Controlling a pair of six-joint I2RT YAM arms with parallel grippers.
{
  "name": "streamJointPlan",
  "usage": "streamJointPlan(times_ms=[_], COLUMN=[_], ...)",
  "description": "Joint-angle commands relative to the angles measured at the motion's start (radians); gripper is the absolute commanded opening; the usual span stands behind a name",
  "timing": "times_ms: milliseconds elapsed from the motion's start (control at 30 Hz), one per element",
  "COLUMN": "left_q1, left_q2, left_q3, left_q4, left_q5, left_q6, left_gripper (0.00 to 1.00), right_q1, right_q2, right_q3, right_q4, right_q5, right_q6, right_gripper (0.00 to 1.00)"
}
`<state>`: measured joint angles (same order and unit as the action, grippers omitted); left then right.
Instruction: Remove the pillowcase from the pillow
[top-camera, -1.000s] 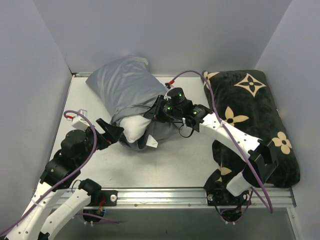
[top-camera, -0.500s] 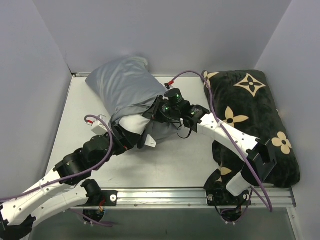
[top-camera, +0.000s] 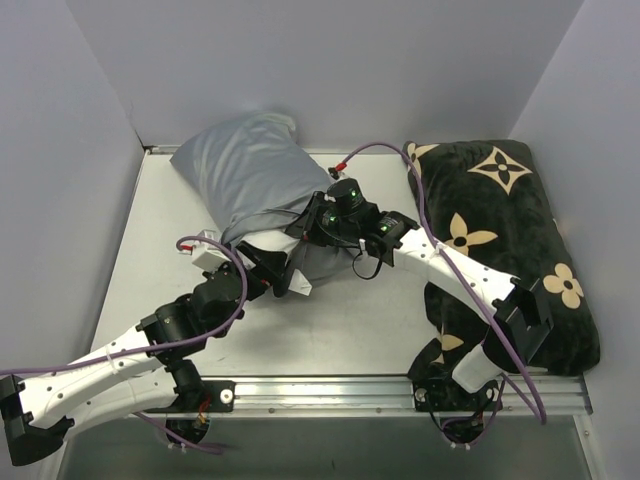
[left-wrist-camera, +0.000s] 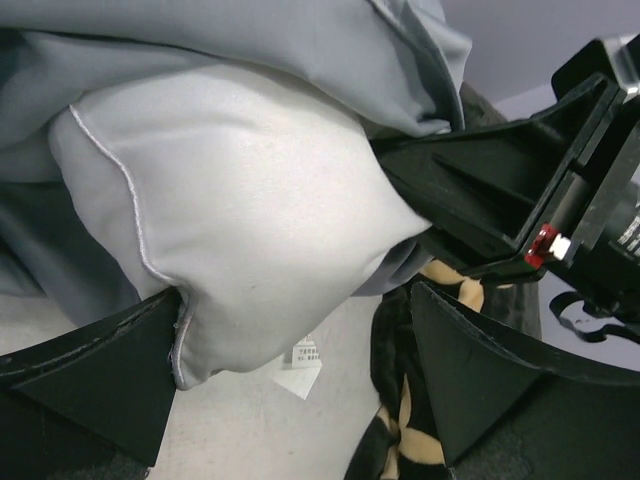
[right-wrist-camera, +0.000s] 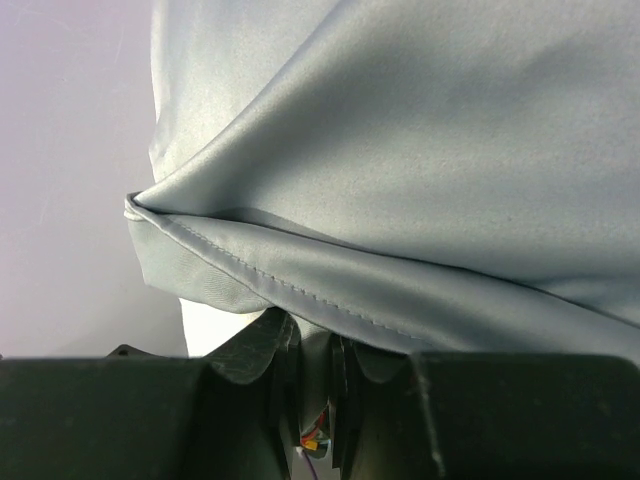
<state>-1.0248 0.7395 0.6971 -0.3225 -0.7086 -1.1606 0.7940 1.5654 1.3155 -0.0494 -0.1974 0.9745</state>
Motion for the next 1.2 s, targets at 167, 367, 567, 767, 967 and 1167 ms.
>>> streamJointPlan(times_ms=[167, 367, 567, 767, 967, 1167], left_q1=[0.019, 0.087, 0.137, 0.141, 0.146, 0.146], left_q2=[0.003, 0.061, 0.103, 0.119, 0.153, 0.162], left_q3=[-0.027, -0.03, -0.053, -0.074, -0.067, -0.061], left_q4=[0.191, 0.23, 0.299, 0.37, 0.395, 0.439], left_q5=[-0.114, -0.051, -0.031, -0.028, -0.005, 0.024], left_q6=[0.062, 0.076, 0.074, 0.114, 0.131, 0.187], left_gripper=[0.97, 0.97, 0.97, 0.77, 0.35, 0.0], right_q1=[0.001, 0.001, 0.001, 0.002, 0.004, 0.002], right_q2=[-0.068, -0.085, -0.105, -0.093, -0.082, -0.114], right_q3=[0.027, -0.004, -0.024, -0.029, -0.024, -0.032], right_q4=[0.098, 0.114, 0.123, 0.138, 0.141, 0.059], right_q5=[-0.071, -0.175, -0.244, -0.318, -0.353, -0.292], right_q6=[-0.053, -0.057, -0.06, -0.069, -0.085, -0.158], right_gripper=[0.0, 0.0, 0.0, 0.0, 0.0, 0.0])
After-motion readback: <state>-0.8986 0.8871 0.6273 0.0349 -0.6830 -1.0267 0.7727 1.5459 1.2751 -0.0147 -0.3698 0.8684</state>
